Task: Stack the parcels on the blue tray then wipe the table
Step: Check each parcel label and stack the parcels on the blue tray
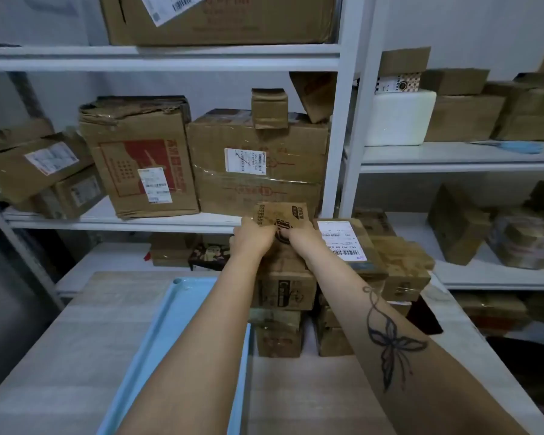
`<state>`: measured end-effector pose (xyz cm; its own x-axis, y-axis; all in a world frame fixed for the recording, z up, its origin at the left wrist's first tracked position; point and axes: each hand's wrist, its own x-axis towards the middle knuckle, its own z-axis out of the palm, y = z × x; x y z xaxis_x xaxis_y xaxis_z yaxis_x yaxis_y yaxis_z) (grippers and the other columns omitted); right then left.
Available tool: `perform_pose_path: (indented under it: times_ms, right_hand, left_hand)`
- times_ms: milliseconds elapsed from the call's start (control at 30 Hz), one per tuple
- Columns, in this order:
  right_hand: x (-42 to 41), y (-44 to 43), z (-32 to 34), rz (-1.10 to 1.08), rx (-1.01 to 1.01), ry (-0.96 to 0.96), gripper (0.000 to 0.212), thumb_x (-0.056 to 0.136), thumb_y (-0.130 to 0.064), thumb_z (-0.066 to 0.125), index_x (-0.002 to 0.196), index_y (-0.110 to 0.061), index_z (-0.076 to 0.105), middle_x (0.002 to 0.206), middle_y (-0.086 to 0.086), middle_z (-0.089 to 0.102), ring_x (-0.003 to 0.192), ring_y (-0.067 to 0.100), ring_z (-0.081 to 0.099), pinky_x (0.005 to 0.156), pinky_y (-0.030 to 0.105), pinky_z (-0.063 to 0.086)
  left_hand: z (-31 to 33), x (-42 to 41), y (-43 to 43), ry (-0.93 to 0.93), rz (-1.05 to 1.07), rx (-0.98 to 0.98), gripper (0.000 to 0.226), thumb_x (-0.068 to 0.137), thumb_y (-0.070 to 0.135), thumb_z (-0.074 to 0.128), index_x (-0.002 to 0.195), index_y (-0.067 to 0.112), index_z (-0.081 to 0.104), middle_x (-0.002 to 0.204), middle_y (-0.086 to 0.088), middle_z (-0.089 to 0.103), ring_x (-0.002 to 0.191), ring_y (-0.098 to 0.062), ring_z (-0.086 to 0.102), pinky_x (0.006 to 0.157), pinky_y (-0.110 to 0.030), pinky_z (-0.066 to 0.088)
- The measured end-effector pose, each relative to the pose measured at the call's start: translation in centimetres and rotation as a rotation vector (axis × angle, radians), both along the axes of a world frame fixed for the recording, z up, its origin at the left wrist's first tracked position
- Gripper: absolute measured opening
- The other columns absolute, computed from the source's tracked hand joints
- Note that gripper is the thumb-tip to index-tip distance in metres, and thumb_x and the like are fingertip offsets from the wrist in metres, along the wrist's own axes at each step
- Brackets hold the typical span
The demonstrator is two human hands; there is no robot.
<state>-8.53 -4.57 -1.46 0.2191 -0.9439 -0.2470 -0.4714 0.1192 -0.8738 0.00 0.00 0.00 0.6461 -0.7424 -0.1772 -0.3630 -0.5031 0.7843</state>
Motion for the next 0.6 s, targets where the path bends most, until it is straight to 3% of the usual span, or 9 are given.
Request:
perform_pose_path:
  times_ms: [100,200,267,400,500,600]
  right_hand:
    - [0.1,-0.9,-0.8,-0.069,0.023,-0.111,0.076,0.065,-0.037,0.056,0.138,-0.023,0.043,0.137,0.013,0.049,0.123,0.035,0.047,0.103,0.048,0.041]
    - [-0.5,0.1,0.1,-0.086,0.071,-0.165,0.052,0.087,-0.026,0.056,0.137,-0.016,0.044,0.132,0.011,0.054,0.117,0.033,0.053,0.100,0.047,0.045]
    - [-0.7,0.1,0.3,-0.085,0.106,-0.188,0.042,0.094,-0.021,0.051,0.134,-0.011,0.045,0.129,0.012,0.056,0.116,0.033,0.054,0.101,0.047,0.045]
    - [-0.8,0.2,0.2,-0.089,0.124,-0.222,0.039,0.094,-0.018,0.048,0.133,-0.012,0.046,0.127,0.013,0.057,0.115,0.033,0.054,0.099,0.048,0.046]
    - [-0.7,0.3,0.0,-0.098,0.087,-0.239,0.042,0.093,-0.016,0.049,0.134,-0.012,0.044,0.128,0.012,0.057,0.115,0.033,0.054,0.100,0.048,0.046]
    - [-0.7,0.2,0.4,-0.112,0.053,-0.285,0.043,0.092,-0.013,0.048,0.134,-0.010,0.043,0.129,0.011,0.056,0.115,0.032,0.054,0.098,0.049,0.047]
  left_hand:
    - [0.0,0.3,0.3,0.045,0.036,0.069,0.065,0.082,0.049,0.052,0.133,0.012,0.037,0.127,-0.013,0.051,0.113,-0.032,0.051,0.094,-0.041,0.046]
    - [-0.3,0.3,0.7,0.158,0.004,0.063,0.041,0.086,0.044,0.050,0.114,0.014,0.049,0.099,-0.006,0.054,0.089,-0.023,0.053,0.079,-0.032,0.045]
    - [-0.7,0.5,0.8,0.180,-0.011,0.032,0.030,0.089,0.034,0.051,0.111,0.014,0.051,0.099,-0.005,0.053,0.088,-0.023,0.053,0.077,-0.031,0.043]
    - [-0.8,0.9,1.4,0.235,0.043,-0.019,0.018,0.090,0.026,0.050,0.103,0.014,0.047,0.090,-0.006,0.052,0.078,-0.020,0.050,0.071,-0.032,0.042]
    - [-0.7,1.1,1.7,0.275,0.058,-0.048,0.017,0.090,0.025,0.050,0.102,0.015,0.044,0.095,-0.008,0.052,0.079,-0.021,0.050,0.067,-0.032,0.041]
    - [0.0,1.3,1.8,0.281,0.071,-0.091,0.019,0.089,0.026,0.051,0.103,0.015,0.046,0.088,-0.005,0.051,0.080,-0.022,0.049,0.068,-0.032,0.041]
